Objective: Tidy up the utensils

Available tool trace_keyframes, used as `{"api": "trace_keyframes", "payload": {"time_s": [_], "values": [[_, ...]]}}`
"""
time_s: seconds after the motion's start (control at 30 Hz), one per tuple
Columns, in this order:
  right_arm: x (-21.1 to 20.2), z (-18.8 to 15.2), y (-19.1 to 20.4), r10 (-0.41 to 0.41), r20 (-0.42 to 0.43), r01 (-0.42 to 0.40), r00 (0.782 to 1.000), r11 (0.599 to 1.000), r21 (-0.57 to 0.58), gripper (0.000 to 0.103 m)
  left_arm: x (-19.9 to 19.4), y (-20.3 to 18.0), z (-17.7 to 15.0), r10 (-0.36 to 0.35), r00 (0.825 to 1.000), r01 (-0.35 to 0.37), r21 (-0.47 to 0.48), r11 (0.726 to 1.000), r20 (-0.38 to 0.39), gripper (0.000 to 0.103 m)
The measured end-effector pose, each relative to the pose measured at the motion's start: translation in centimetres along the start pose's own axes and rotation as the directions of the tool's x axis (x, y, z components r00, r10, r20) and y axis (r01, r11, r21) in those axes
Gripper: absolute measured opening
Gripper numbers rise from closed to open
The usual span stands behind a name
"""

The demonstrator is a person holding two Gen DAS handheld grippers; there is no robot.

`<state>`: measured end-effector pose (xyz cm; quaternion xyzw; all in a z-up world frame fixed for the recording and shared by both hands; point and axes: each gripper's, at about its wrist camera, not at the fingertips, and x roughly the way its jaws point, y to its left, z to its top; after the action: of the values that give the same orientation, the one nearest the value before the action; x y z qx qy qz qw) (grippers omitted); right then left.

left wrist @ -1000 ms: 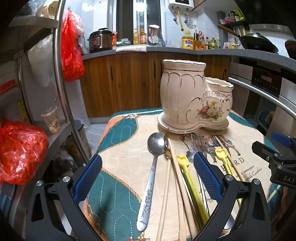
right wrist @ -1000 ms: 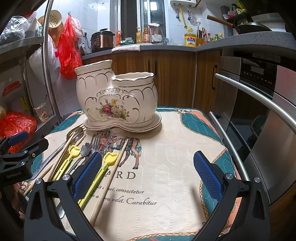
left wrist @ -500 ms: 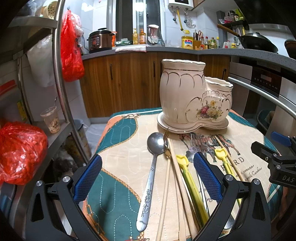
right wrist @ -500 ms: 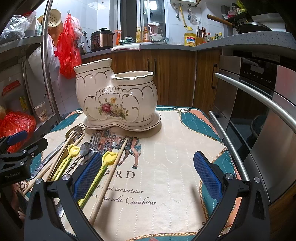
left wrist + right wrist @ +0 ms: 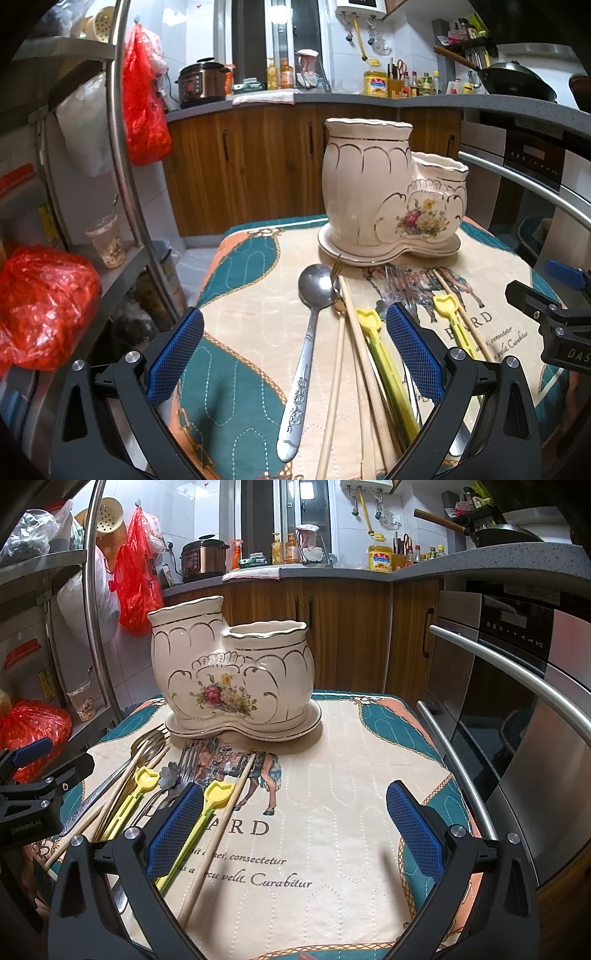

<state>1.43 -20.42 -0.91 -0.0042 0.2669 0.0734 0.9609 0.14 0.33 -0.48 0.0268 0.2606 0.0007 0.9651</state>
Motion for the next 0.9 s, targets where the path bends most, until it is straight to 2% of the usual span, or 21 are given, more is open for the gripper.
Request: {"api": "trace_keyframes", "payload": {"time_s": [0.57,0.73,0.9], "values": [[0.4,0.0,-0.1,0.007,-0.022,-0.007,1.0,1.0,0.005,0.098,0.1,-0.1,0.0,-0.002,1.0,0.002,0.008,1.0,-0.015,0.098],[0.5,0.3,-1.0,-0.022,-0.033,0.023,0.999,1.0,0.018,0.098,0.4,0.4,0.0,0.006,1.0,-0.005,0.021,1.0,-0.019,0.098],[1.3,0.2,-1.8,0.039,-0.099,-0.036,0.994,0.999,0.029,0.098,0.5,0.9,0.0,-0.014,1.0,0.015,0.047,0.999,-0.021,0.098]]}}
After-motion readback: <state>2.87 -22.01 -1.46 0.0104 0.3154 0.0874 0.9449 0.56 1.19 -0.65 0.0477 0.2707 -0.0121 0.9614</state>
